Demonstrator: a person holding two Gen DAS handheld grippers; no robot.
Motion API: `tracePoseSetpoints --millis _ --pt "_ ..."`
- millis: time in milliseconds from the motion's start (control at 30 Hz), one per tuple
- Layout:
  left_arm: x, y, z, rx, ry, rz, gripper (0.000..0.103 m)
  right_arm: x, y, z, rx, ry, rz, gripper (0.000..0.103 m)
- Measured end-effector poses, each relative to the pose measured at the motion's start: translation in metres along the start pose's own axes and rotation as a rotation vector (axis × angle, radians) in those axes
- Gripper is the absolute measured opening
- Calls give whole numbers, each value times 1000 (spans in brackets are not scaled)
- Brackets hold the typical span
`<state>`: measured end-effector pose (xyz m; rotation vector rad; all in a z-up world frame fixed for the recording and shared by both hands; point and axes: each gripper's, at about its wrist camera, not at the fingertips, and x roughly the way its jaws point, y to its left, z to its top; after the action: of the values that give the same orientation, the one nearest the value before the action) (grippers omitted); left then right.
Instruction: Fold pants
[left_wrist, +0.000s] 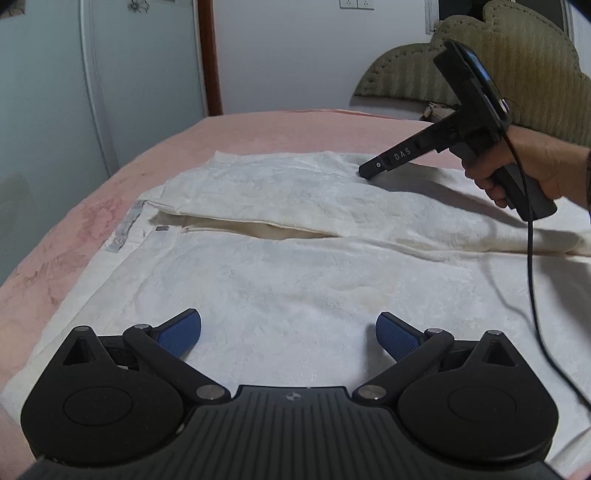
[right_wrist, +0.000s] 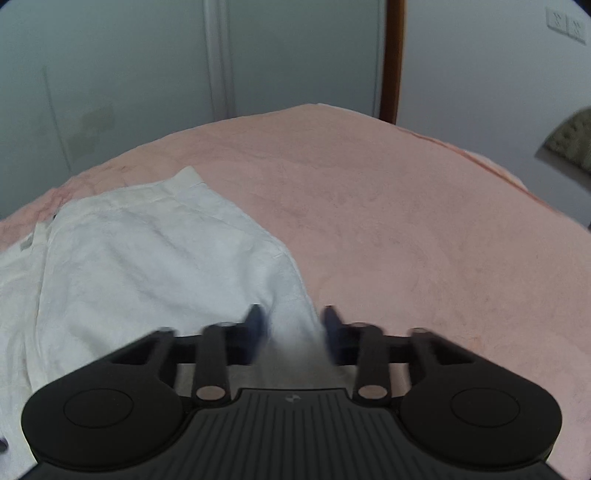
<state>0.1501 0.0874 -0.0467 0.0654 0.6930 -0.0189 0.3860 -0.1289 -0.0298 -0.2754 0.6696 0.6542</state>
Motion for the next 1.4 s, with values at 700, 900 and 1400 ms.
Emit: tracePoseSetpoints --millis 700,900,1400 --pt "127 119 146 -776 178 -332 94 -96 171 -97 -808 -227 -246 9" --pt "107 110 135 -671 95 -262 4 -98 184 -103 -753 -266 -286 10" --pt "-23 114 63 -549 -128 -296 5 -134 137 -124 -537 -102 -499 12"
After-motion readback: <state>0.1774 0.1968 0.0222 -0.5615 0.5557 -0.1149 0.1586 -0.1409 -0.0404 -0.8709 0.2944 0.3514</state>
